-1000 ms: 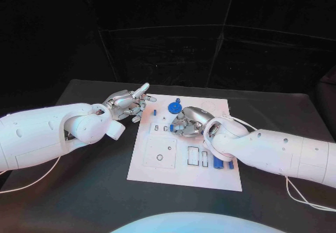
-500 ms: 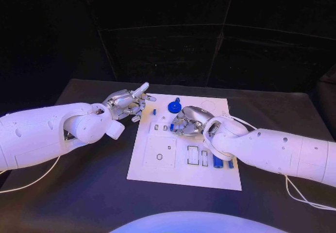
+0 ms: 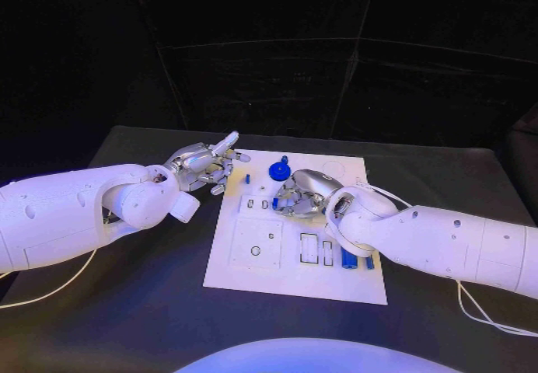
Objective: Assemble the parts on the task board
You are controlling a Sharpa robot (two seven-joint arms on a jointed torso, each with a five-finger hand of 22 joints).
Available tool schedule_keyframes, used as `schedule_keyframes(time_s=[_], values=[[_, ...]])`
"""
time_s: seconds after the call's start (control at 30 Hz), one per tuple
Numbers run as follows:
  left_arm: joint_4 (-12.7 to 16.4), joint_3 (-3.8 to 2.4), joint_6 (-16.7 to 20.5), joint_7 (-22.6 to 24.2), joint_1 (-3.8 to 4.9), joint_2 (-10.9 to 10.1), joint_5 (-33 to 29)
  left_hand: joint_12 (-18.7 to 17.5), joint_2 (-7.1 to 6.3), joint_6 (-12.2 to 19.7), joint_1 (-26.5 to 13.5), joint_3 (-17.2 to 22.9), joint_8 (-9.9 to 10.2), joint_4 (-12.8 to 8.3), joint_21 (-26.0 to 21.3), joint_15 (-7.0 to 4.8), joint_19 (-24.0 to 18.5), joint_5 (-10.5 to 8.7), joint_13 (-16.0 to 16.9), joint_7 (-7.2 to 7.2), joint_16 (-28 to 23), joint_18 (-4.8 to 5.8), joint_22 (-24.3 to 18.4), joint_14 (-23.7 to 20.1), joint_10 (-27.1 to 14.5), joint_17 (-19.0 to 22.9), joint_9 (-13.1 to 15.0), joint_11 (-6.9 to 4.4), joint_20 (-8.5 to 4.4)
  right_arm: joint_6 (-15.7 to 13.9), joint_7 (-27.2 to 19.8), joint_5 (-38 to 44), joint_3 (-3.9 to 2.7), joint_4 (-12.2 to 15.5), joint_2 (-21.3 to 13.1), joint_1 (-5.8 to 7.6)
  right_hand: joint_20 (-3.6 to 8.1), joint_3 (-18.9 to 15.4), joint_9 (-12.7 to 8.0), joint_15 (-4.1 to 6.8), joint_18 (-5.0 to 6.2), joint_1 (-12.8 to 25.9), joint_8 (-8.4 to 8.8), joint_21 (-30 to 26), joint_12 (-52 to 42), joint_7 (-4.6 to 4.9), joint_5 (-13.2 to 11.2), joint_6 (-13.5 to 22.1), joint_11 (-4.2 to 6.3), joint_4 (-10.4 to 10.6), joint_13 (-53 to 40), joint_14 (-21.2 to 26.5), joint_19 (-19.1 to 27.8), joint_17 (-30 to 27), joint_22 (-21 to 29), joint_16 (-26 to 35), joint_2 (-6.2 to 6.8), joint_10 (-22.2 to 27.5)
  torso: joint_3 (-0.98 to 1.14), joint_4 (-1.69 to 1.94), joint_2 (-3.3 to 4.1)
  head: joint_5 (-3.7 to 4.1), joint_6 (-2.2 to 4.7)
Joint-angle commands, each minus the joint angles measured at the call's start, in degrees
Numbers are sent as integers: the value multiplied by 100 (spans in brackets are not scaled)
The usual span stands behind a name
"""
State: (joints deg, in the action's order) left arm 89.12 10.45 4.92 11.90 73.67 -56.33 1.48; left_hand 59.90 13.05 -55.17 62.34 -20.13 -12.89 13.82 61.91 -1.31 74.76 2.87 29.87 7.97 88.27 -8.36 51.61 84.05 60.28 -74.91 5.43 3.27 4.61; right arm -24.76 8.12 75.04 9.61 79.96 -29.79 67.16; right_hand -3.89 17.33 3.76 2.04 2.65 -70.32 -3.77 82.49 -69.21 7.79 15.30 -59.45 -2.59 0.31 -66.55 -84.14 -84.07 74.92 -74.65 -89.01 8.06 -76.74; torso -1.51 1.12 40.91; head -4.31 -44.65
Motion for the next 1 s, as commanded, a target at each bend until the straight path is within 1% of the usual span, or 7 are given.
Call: schedule_keyframes(time_s=[0.03, 0.33, 0.6, 0.73, 0.83, 0.87, 1.0], values=[[1, -5, -70, 20, 9, 5, 17, -17, -24, 37, 57, -17, 32, -18, -15, 38, 1, -19, -4, 9, 2, 49, 9, 469, -43, -1095, -9, 6, 32, -47, 15, 31, -2, 7, 3, 9, -40, -52, -6, -48, 53, 8, 20, -38, 48, 10, 2, 77, -21, 8, 21, -536, -3, 1309, 9, 34, 30, 58, 0, -2, -1, 0, -2], [-2, -5, -73, 19, 9, 6, 17, -17, -24, 37, 58, -17, 33, -18, -14, 38, 1, -19, -4, 10, 2, 49, 9, 469, -43, -1095, -9, 6, 32, -64, 27, 46, -2, 7, 7, 9, -56, -114, -7, -65, 56, -5, 22, -48, 87, 31, 7, 186, -40, 16, 62, -536, 4, 1309, 26, 34, 34, 105, 0, 0, -1, 0, -5], [-2, -5, -73, 17, 9, 4, 17, -17, -24, 37, 58, -17, 33, -18, -14, 38, 2, -19, -4, 10, 2, 49, 10, 469, -43, -1096, -9, 6, 32, -102, 38, 66, -2, 20, -11, 9, -86, -216, -8, -97, 64, -56, 23, -70, 137, 74, 6, 391, -79, 23, 116, -531, 20, 1290, 62, 47, 32, 176, -1, 0, -2, -5, -8], [-1, -5, -77, 17, 9, 1, 17, -17, -22, 39, 64, -17, 34, -21, -10, 39, 4, -19, -4, 10, 5, 51, 16, 471, -43, -1102, -10, 7, 33, -184, 7, 125, -2, 102, -81, 9, -117, -333, -14, -133, 68, -111, 28, -86, 169, 124, -32, 637, -123, 34, 157, -528, 33, 1280, 88, 54, 49, 228, 1, 2, 1, -15, -8], [-13, -5, -84, 15, 9, -2, 17, -17, -22, 39, 66, -16, 34, -22, -9, 39, 4, -19, -4, 11, 5, 51, 16, 471, -44, -1103, -10, 7, 33, -224, -52, 151, -4, 214, -181, 10, -183, -579, -38, -206, 70, -266, 48, -97, 294, 223, -249, 1403, -208, 109, 311, -529, 47, 1285, 104, 51, 45, 350, 1, -8, -6, -30, -1], [-18, -5, -85, 15, 9, -2, 17, -17, -22, 39, 66, -16, 34, -22, -9, 39, 4, -19, -4, 11, 5, 51, 16, 471, -44, -1103, -10, 7, 33, -234, -75, 155, -5, 249, -214, 10, -197, -640, -37, -219, 73, -318, 51, -101, 363, 235, -286, 1504, -220, 138, 396, -529, 52, 1283, 110, 52, 37, 406, 0, -9, -10, -26, -2], [-31, -5, -90, 13, 9, -3, 17, -17, -22, 39, 66, -16, 34, -22, -9, 39, 4, -19, -4, 11, 5, 51, 16, 471, -44, -1103, -10, 7, 33, -300, -186, 164, -10, 396, -336, 13, -212, -716, -24, -229, 74, -397, 37, -99, 397, 240, -304, 1450, -228, 182, 452, -527, 54, 1276, 107, 56, 22, 437, -5, -5, -14, -14, 3]])
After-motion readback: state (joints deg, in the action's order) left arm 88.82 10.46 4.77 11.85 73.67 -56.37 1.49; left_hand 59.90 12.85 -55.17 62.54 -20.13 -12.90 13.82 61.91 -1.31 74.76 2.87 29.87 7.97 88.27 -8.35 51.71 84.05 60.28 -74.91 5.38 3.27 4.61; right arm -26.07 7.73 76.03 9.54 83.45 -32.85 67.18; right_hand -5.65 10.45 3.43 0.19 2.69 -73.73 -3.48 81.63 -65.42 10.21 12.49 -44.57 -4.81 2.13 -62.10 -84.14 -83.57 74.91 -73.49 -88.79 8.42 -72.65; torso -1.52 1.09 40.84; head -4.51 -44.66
